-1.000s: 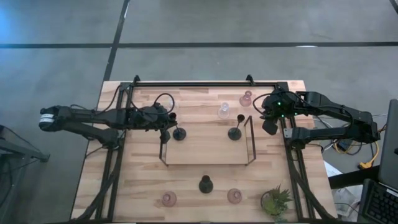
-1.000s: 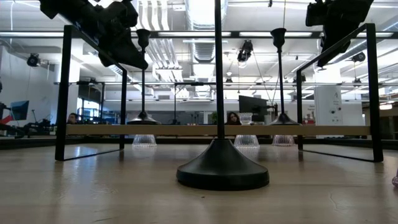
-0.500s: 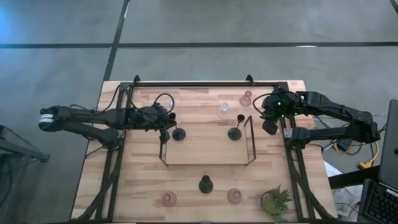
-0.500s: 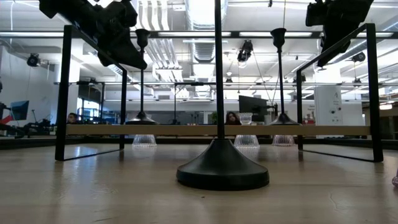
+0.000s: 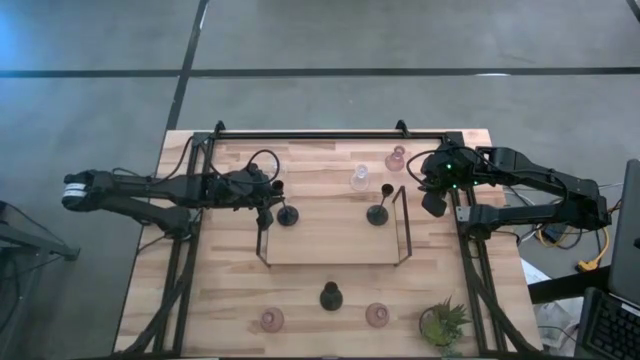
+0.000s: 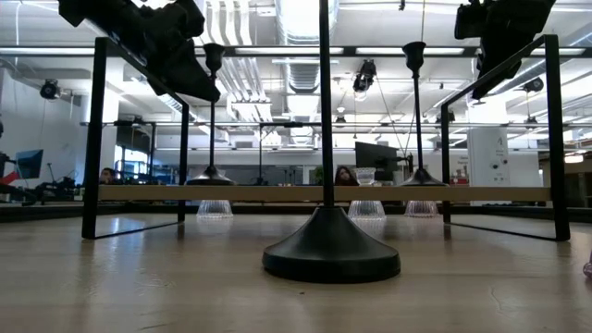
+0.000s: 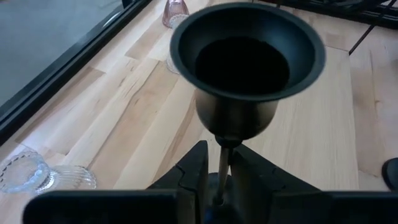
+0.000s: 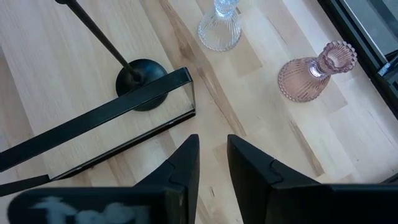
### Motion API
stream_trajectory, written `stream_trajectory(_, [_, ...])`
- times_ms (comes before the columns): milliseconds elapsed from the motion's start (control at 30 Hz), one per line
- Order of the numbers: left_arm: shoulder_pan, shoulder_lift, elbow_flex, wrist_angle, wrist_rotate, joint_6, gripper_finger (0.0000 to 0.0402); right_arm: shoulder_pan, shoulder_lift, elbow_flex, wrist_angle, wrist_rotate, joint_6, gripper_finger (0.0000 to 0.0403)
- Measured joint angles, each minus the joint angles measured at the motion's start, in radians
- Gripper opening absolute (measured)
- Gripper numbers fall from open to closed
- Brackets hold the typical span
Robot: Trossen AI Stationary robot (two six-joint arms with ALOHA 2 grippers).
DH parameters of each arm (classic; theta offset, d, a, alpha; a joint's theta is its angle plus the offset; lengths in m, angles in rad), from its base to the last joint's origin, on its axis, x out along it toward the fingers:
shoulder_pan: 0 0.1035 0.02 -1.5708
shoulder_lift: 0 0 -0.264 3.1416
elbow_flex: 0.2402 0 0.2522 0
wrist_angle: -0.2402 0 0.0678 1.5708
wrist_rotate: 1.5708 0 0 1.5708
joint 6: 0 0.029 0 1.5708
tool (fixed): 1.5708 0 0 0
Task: Pick & Place candle stick holders
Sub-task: Put the left black candle holder on the shelf
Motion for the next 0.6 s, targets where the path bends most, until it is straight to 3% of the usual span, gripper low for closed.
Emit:
stream_trajectory(333, [0.000, 0.000, 0.000, 0.001, -0.001, 0.004, 0.0088, 0.000, 0.000, 0.000, 0.000, 0.000, 0.000, 0.0091])
stream_trajectory(600, [0.000, 0.000, 0.000, 0.011, 0.003, -0.003, 0.0188, 0.000, 0.000, 0.000, 0.000, 0.000, 0.000, 0.0080])
